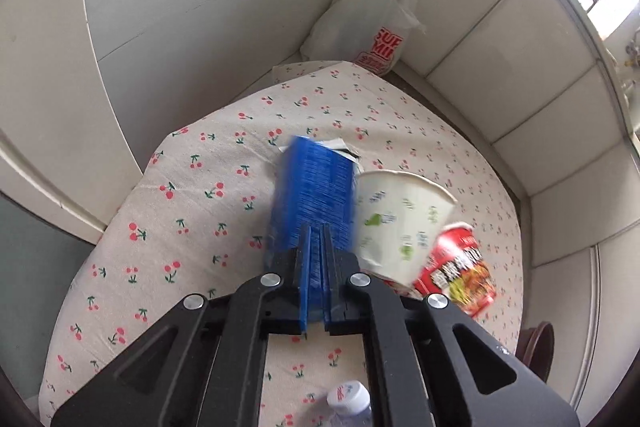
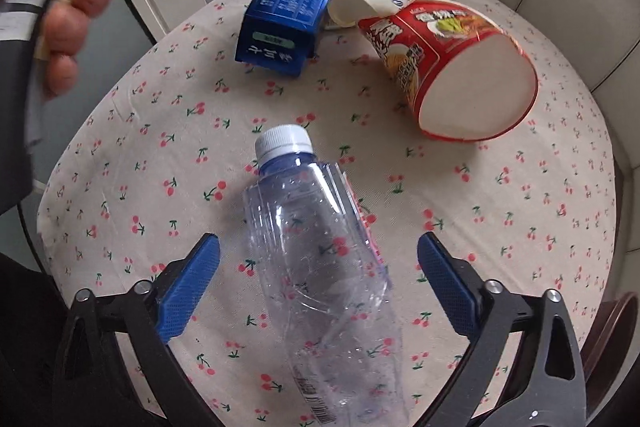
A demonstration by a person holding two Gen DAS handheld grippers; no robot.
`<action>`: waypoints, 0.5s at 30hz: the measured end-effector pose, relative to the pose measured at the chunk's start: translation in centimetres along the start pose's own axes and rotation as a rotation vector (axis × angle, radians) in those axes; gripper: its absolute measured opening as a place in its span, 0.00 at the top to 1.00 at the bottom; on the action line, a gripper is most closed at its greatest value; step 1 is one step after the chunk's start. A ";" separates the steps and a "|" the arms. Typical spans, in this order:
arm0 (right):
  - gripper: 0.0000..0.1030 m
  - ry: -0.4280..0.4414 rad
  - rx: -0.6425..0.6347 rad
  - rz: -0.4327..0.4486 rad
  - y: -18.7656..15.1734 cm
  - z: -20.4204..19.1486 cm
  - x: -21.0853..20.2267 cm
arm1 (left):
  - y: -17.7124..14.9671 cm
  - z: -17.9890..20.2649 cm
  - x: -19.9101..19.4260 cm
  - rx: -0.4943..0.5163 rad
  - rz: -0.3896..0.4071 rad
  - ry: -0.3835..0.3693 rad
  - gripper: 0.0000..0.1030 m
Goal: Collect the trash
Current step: 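Grasp the blue juice carton with the left tool, then grasp the clear water bottle with the right tool while the left tool holds the carton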
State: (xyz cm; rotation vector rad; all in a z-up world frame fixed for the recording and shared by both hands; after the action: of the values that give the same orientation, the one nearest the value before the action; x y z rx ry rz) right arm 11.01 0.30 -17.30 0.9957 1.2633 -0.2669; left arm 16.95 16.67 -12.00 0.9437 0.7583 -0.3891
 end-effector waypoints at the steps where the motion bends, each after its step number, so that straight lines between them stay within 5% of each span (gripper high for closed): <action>1: 0.25 0.010 0.009 -0.016 -0.1 -0.1 0.3 | -0.3 0.1 -0.2 0.004 -0.004 0.006 0.96; 4: 0.35 0.020 0.043 -0.050 -0.4 0.0 0.8 | -0.8 0.0 0.3 0.014 -0.058 0.039 0.93; 6: 0.40 0.013 0.051 -0.043 -0.5 0.0 0.6 | -0.8 -0.3 0.6 0.043 -0.065 0.089 0.70; 7: 0.40 0.011 0.055 -0.040 -0.6 0.0 0.5 | -0.6 -0.5 0.6 0.061 -0.043 0.126 0.38; 8: 0.40 0.011 0.058 -0.031 -0.6 0.0 0.2 | -0.3 -0.8 0.5 0.071 -0.013 0.163 0.23; 15: 0.43 -0.001 0.066 0.003 -0.8 0.4 -1.6 | 1.2 -0.9 2.9 0.182 0.000 0.290 0.23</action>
State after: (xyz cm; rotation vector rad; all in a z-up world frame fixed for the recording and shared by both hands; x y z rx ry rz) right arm 10.21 -0.95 -16.28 1.0538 1.2584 -0.3087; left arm 19.32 18.11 -13.77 1.1866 0.9984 -0.3289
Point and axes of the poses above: each gripper's, at about its wrist camera, not at the fingertips, and x roughly the way its jaws point, z to its right, y to its top, the point moved 1 cm from there along x, roughly the way its jaws point, and after that the axes turned 10 degrees about z, right-handed, at the moved point
